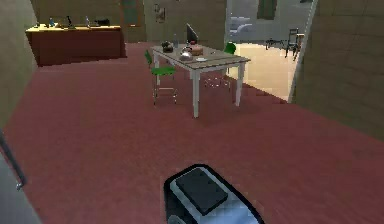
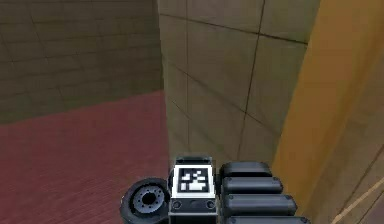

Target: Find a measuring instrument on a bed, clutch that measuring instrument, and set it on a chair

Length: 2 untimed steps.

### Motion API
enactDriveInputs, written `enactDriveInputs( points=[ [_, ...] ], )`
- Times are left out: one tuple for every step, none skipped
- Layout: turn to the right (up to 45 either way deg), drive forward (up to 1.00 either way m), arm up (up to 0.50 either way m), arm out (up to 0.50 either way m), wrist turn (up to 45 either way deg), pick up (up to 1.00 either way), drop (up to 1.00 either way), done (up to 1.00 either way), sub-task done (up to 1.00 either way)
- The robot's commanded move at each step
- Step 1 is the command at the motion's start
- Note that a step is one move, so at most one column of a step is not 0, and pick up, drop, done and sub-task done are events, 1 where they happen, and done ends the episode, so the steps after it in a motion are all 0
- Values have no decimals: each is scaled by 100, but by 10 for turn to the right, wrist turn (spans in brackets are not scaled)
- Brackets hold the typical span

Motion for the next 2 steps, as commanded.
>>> enactDriveInputs(
  points=[
    [210,0,0,0,0,0,0,0,0],
    [0,100,0,0,0,0,0,0,0]
  ],
)
